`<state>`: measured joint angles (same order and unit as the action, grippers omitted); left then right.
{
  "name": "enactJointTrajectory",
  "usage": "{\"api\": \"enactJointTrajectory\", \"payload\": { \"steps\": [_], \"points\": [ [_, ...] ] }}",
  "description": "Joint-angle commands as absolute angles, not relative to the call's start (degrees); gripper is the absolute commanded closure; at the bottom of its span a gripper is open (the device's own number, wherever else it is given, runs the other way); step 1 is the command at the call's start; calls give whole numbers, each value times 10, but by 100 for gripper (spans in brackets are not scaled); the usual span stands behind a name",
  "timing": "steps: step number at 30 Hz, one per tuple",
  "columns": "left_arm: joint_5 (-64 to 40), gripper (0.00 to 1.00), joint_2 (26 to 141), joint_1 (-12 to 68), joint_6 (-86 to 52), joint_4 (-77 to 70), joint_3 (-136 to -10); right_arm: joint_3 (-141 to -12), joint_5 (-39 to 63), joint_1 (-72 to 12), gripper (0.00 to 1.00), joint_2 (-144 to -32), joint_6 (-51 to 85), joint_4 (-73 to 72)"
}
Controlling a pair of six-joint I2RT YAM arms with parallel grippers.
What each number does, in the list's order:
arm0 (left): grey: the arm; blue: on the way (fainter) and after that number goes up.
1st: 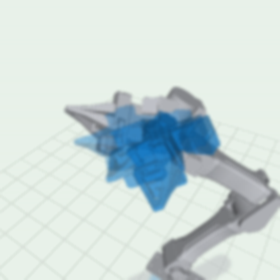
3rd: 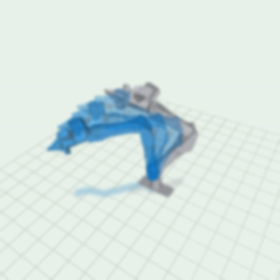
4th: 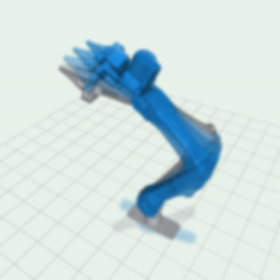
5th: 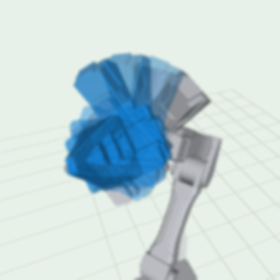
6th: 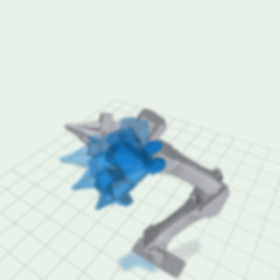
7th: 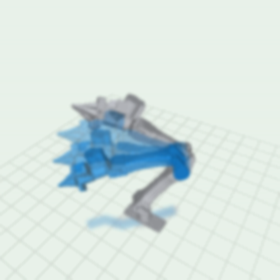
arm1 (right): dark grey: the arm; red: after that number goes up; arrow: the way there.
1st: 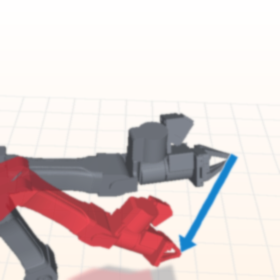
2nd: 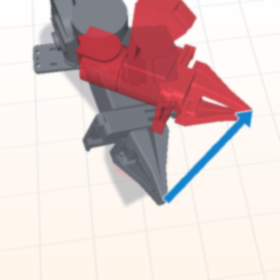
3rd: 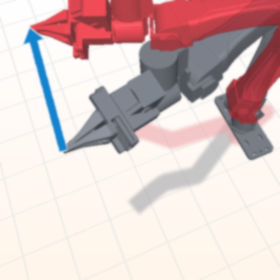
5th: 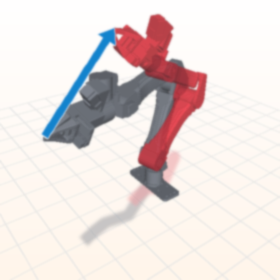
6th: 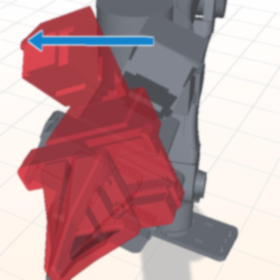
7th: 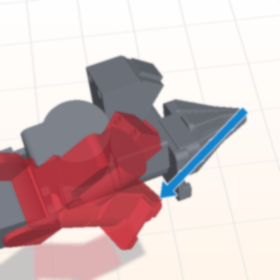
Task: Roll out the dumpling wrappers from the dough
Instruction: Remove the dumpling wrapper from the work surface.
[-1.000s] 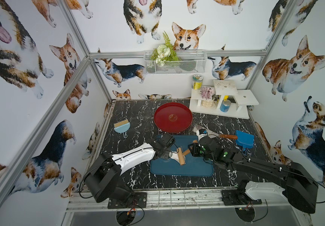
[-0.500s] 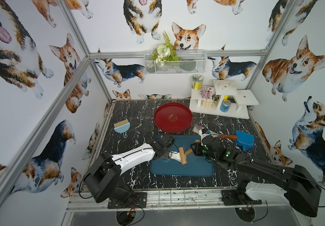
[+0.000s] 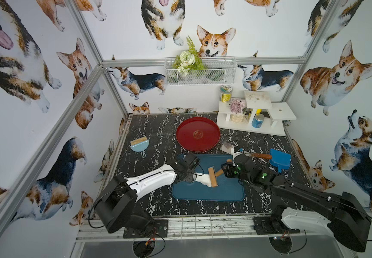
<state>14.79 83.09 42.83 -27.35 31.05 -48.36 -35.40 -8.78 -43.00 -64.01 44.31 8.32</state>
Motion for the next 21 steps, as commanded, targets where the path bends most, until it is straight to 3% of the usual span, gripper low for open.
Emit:
{"api": "enactJointTrajectory", "payload": {
  "steps": [1,12,21],
  "points": [
    [157,100,828,428,-274,314,-483,-350,-136,-427,100,-645,406,215],
    [149,100,802,429,-279,302,-476,-372,-148,-426,100,-587,397,205],
    [142,100,782,427,-281,295,-476,-358,-64,-454,100,-539,419,67]
  ]
}}
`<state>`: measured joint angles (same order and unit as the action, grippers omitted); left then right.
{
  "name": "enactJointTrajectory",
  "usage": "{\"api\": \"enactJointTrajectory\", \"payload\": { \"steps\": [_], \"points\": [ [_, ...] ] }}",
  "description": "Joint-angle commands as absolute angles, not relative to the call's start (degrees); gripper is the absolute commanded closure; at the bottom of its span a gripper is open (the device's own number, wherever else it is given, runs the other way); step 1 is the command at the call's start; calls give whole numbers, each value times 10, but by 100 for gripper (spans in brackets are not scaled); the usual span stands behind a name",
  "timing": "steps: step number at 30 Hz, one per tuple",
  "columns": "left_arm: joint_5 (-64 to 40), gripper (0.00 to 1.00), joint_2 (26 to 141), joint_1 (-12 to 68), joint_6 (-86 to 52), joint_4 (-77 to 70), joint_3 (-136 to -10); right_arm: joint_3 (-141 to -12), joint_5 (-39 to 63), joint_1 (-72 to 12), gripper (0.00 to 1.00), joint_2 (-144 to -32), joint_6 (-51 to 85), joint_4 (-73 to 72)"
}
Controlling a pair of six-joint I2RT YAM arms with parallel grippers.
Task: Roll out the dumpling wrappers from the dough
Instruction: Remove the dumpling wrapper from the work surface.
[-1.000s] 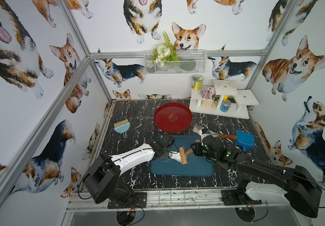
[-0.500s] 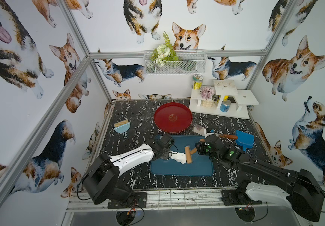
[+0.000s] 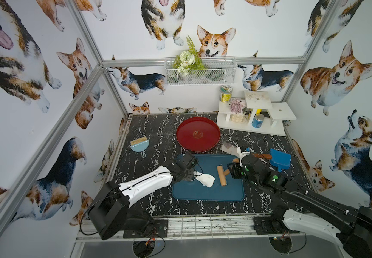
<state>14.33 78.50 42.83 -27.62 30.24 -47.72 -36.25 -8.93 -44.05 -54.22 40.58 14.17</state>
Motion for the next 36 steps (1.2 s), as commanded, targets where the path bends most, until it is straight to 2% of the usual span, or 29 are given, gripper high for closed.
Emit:
{"api": "enactJointTrajectory", "payload": {
  "steps": [1,5,10,36],
  "points": [
    [140,100,783,427,-281,295,-476,-357,-67,-464,100,-544,428,52],
    [138,100,784,427,-283,292,-471,-360,-97,-496,100,-583,473,29],
    [137,100,783,427,-282,290,-467,-347,-123,-499,100,-608,517,6],
    [144,100,782,425,-283,279,-461,-353,-115,-513,100,-719,532,37]
  ]
}}
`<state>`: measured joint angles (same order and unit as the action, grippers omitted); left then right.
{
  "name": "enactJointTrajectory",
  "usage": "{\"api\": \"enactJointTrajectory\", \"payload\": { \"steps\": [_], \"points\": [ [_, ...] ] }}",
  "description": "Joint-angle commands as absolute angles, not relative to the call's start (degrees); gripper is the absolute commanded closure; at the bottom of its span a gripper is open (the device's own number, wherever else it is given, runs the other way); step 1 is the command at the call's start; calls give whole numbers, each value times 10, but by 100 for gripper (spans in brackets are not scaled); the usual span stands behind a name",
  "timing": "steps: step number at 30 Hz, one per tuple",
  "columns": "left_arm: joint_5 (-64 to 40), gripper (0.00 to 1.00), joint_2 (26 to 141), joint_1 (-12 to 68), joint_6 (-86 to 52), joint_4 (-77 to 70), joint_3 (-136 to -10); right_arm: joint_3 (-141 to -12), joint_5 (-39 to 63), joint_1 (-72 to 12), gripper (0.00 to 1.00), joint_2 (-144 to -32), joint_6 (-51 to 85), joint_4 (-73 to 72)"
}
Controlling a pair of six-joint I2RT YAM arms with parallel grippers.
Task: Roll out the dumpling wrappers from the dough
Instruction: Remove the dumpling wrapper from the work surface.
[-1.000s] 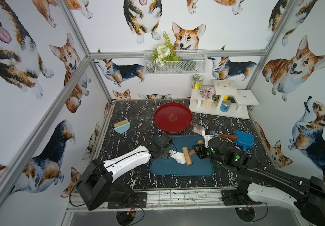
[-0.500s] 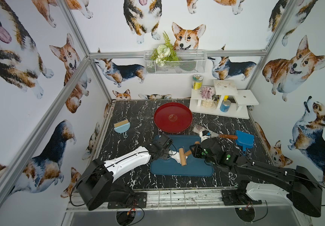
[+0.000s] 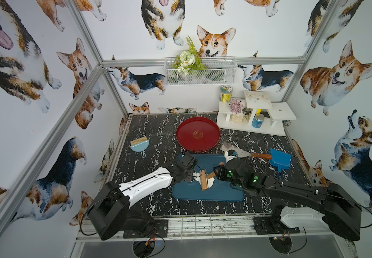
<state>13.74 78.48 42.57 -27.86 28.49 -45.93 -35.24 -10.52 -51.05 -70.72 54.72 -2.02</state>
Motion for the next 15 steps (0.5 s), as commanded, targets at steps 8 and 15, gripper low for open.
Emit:
{"api": "enactJointTrajectory", "payload": {
  "steps": [8,15],
  "points": [
    [149,100,769,419,-290,275,-456,-357,-120,-514,100,-734,532,40],
    [149,100,752,413,-295,272,-448,-357,-114,-517,100,-747,533,38]
  ]
}}
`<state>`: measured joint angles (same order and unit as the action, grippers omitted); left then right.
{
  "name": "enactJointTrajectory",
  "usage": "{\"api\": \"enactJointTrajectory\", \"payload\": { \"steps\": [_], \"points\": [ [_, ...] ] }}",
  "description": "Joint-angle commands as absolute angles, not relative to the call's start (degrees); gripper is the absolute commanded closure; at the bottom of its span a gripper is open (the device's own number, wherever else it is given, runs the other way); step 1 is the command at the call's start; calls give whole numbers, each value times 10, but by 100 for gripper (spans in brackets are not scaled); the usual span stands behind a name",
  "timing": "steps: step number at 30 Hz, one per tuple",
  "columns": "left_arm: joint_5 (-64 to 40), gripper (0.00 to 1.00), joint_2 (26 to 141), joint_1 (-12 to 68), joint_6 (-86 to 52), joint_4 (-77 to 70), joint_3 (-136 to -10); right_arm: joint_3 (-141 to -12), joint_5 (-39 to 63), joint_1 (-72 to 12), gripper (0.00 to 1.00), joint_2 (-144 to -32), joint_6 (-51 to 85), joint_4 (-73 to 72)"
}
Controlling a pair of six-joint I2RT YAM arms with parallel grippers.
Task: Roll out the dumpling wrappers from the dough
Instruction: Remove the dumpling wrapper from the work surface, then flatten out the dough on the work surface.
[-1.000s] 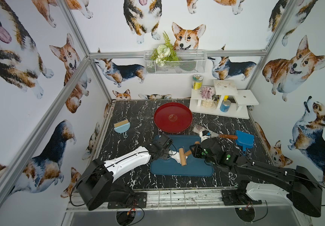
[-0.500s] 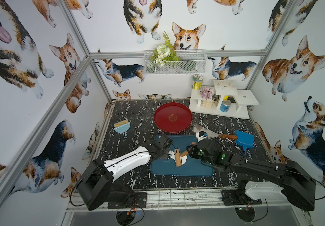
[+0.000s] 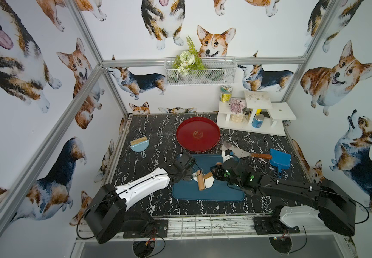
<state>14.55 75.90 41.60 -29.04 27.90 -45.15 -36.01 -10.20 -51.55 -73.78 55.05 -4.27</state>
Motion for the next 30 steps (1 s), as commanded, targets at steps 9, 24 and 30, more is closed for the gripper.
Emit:
{"api": "enactJointTrajectory", "payload": {
  "steps": [9,24,30],
  "points": [
    [152,100,707,397,-298,274,-438,-367,-130,-519,100,-728,518,59],
    [148,100,675,377,-298,267,-425,-377,-127,-515,100,-752,500,76],
    [146,100,661,369,-298,267,-422,-403,-122,-521,100,-802,512,85]
  ]
}}
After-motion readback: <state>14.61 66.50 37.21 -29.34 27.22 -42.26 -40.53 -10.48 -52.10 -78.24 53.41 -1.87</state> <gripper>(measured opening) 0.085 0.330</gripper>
